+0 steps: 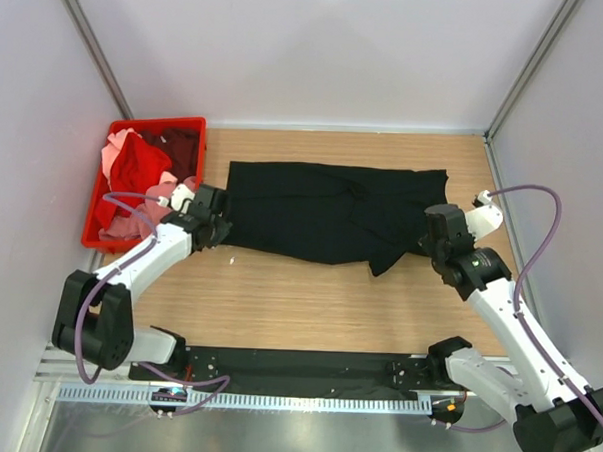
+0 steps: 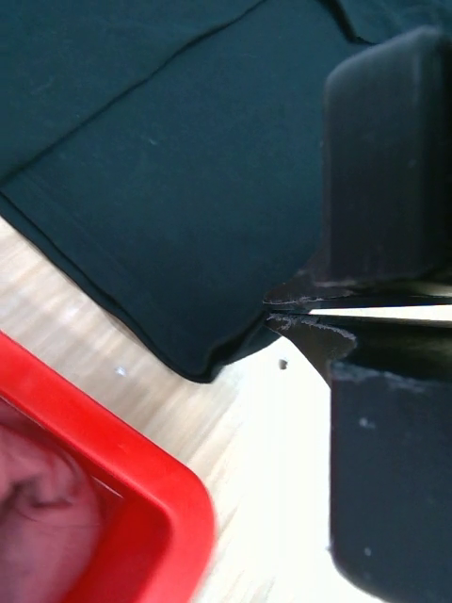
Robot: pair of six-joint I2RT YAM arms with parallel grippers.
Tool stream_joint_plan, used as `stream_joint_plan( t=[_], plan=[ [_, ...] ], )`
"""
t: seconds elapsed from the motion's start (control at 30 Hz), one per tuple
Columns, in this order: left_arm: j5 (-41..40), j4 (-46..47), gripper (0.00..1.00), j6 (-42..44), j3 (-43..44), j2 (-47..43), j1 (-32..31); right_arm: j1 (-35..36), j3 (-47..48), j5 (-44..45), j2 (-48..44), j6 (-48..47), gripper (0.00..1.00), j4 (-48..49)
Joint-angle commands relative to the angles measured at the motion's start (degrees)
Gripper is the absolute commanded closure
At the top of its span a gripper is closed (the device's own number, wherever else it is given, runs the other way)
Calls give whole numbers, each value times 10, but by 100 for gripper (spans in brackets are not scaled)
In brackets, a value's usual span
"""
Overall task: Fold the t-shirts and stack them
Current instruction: Fold the tshirt
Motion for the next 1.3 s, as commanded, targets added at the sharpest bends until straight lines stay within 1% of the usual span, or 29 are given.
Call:
stream_joint_plan(
  t=[0.0,0.03,0.13,0.27,0.37,0.4,0.5,0.63,0.77,0.93,1.1,1.27],
  plan=[
    [-42,-7,100,29,45,25,3,-4,47,52,16,-54,99,35],
    [-45,-7,100,31,53,30,3,-14,52,51,21,-62,99,49],
    [-52,-9,100,36,81,57,4,-44,66,14,52,-116,99,92],
    [-64,-12,100,49,123,96,8,-83,85,-31,88,-157,99,140],
    [-73,-22,100,61,164,130,13,-113,85,-95,118,-200,99,193],
    [-72,-25,100,64,181,141,16,-119,88,-129,138,-210,99,211],
    [-80,-29,100,75,210,172,19,-132,117,-175,196,-250,99,217],
    [-90,-41,100,82,247,218,23,-134,149,-209,243,-297,99,231],
    [-90,-56,100,83,271,259,26,-135,170,-227,271,-320,99,245],
    [-110,-63,100,92,294,280,26,-136,197,-228,310,-338,99,242],
    [-128,-73,100,104,315,295,27,-144,216,-217,339,-339,99,241],
    [-135,-78,100,108,325,308,28,-157,232,-210,345,-327,99,239]
  ],
)
